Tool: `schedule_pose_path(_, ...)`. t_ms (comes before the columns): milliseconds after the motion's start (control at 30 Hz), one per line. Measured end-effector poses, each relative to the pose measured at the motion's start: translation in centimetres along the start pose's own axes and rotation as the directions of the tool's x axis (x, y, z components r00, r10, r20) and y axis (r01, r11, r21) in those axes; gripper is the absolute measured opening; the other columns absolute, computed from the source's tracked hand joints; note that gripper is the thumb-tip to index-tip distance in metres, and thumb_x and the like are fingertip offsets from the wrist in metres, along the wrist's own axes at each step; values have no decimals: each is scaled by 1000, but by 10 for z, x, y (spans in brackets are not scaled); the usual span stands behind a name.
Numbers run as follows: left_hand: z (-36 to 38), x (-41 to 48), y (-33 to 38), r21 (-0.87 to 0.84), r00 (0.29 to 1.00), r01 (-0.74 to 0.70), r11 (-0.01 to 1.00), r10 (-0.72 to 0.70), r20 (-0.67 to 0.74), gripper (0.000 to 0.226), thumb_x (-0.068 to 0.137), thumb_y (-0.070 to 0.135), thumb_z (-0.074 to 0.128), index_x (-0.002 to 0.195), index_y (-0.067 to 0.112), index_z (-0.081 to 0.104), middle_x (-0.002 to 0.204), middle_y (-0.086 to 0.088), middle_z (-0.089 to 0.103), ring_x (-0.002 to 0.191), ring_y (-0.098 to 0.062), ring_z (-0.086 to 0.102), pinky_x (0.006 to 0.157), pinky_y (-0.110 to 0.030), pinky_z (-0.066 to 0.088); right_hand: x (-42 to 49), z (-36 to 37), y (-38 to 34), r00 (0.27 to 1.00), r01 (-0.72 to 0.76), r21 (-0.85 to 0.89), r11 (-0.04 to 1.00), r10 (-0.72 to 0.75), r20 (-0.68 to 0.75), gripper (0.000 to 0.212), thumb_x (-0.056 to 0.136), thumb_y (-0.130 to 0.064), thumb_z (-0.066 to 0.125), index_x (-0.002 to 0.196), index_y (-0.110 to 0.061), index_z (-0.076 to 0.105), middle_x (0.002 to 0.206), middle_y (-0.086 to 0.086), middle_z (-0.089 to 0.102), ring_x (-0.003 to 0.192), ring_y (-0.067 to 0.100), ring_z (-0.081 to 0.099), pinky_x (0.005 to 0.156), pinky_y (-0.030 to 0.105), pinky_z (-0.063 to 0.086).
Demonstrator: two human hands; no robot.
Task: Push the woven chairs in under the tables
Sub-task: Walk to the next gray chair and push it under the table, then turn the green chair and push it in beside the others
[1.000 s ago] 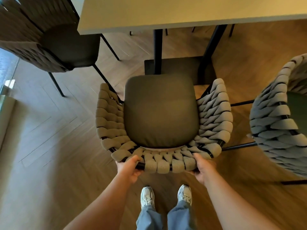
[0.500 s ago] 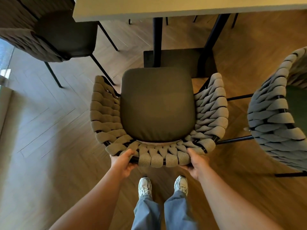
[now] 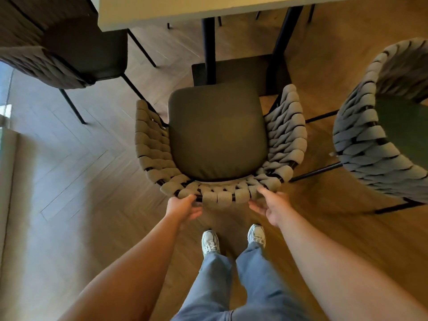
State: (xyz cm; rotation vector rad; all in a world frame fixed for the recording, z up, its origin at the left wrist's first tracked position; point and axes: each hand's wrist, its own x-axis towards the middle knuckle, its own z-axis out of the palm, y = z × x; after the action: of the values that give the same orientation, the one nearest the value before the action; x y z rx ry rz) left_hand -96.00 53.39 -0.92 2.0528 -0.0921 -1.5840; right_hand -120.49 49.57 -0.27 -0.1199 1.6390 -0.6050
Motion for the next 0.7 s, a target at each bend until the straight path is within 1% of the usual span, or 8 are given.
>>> schedule_pose_path(67, -13, -18, 4, 134, 999, -40, 990, 35, 37, 14, 96, 16, 62, 108, 11, 56, 106, -20, 72, 85, -27, 76, 79, -43, 63, -21, -5, 3, 999, 31, -135, 990, -32, -3, 36, 97, -16, 64, 131, -8, 53, 112, 19, 68, 94, 34, 74, 84, 48, 62)
schedule_pose_path(133, -25, -34, 7, 277, 991, -125, 953, 105, 86, 22, 97, 18, 61, 117, 10, 57, 104, -17, 72, 86, -26, 75, 77, -40, 63, -43, -12, 6, 995, 97, -284, 954, -88, 43, 36, 99, -17, 61, 134, -9, 55, 114, 15, 68, 91, 31, 75, 81, 45, 63)
schedule_pose_path(200, -32, -51, 11, 430, 969, -241, 870, 196, 147, 26, 99, 19, 58, 124, 11, 58, 99, -11, 72, 84, -23, 74, 72, -35, 62, -63, -21, 9, 987, 156, -396, 905, -128, 96, 34, 99, -16, 59, 132, -9, 57, 112, 12, 68, 92, 30, 74, 82, 45, 63)
schedule_pose_path(267, -36, -66, 14, 534, 945, -326, 780, 252, 210, 27, 99, 18, 57, 125, 12, 59, 97, -8, 69, 84, -22, 71, 74, -36, 62, -82, -31, 11, 981, 191, -473, 860, -158, 110, 34, 99, -16, 60, 133, -8, 56, 113, 12, 69, 91, 29, 74, 82, 43, 63)
schedule_pose_path(433, -30, -82, 19, 679, 908, -417, 605, 248, 337, 29, 99, 15, 57, 127, 10, 59, 108, -12, 65, 91, -28, 70, 83, -44, 61, -108, -67, 17, 967, 232, -671, 704, -243, 78, 37, 99, -21, 61, 135, -12, 56, 119, 9, 67, 87, 21, 73, 74, 33, 63)
schedule_pose_path(533, -10, -88, 18, 749, 879, -477, 460, 244, 410, 32, 97, 19, 59, 128, 13, 58, 102, -8, 65, 88, -24, 70, 74, -37, 62, -116, -97, 25, 972, 196, -733, 652, -230, 55, 40, 98, -23, 61, 137, -11, 55, 114, 9, 66, 91, 26, 73, 70, 34, 60)
schedule_pose_path(600, 9, -93, 19, 786, 869, -494, 371, 218, 443, 32, 96, 20, 60, 127, 14, 59, 97, -6, 65, 86, -24, 70, 71, -35, 62, -117, -121, 29, 975, 165, -729, 665, -222, 18, 41, 98, -24, 61, 137, -12, 54, 113, 9, 67, 93, 27, 73, 64, 32, 58)
schedule_pose_path(700, 49, -102, 22, 798, 838, -546, 253, 159, 523, 31, 95, 17, 58, 125, 12, 60, 95, -7, 65, 89, -29, 71, 76, -40, 62, -116, -159, 35, 976, 124, -679, 723, -211, -46, 39, 99, -24, 60, 136, -12, 55, 112, 10, 67, 92, 28, 73, 58, 30, 54)
